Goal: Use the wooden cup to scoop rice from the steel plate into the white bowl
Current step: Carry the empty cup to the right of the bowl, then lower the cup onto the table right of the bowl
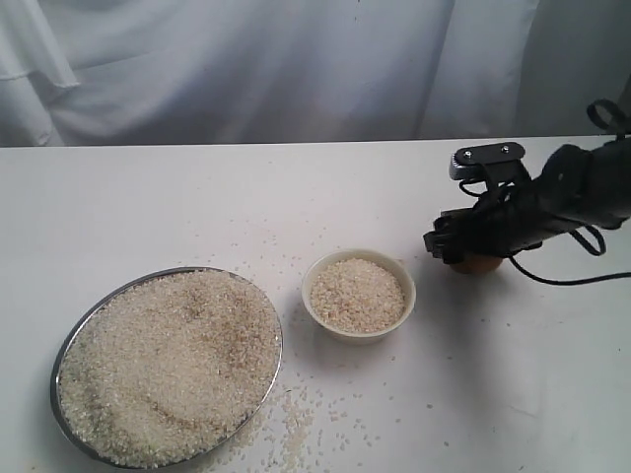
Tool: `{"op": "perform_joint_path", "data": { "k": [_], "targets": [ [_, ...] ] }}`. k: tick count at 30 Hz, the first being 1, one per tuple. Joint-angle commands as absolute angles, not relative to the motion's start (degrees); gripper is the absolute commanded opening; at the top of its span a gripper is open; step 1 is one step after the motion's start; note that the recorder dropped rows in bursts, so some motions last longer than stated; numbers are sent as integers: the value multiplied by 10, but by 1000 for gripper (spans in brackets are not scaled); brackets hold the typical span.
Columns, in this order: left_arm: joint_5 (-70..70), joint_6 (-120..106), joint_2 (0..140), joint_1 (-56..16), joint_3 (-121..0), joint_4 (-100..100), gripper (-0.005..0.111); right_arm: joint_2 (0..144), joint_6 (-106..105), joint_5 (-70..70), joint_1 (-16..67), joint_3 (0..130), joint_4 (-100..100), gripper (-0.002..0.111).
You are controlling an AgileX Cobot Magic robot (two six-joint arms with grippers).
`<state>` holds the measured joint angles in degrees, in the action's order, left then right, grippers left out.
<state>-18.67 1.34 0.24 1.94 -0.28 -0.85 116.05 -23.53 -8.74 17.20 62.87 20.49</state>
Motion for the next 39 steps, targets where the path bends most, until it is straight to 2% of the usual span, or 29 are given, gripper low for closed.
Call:
{"op": "perform_joint_path", "data": {
  "k": [1, 8, 16, 39],
  "targets": [
    [-183, 13, 0, 20, 0, -9, 0, 1139, -241, 31, 180, 558, 204, 0],
    [-183, 13, 0, 20, 0, -9, 0, 1138, -202, 172, 211, 501, 171, 0],
    [-183, 13, 0, 20, 0, -9, 0, 1159, 126, 308, 221, 495, -96, 0],
    [-183, 13, 0, 20, 0, -9, 0, 1225, -17, 377, 221, 496, -110, 0]
  ]
}}
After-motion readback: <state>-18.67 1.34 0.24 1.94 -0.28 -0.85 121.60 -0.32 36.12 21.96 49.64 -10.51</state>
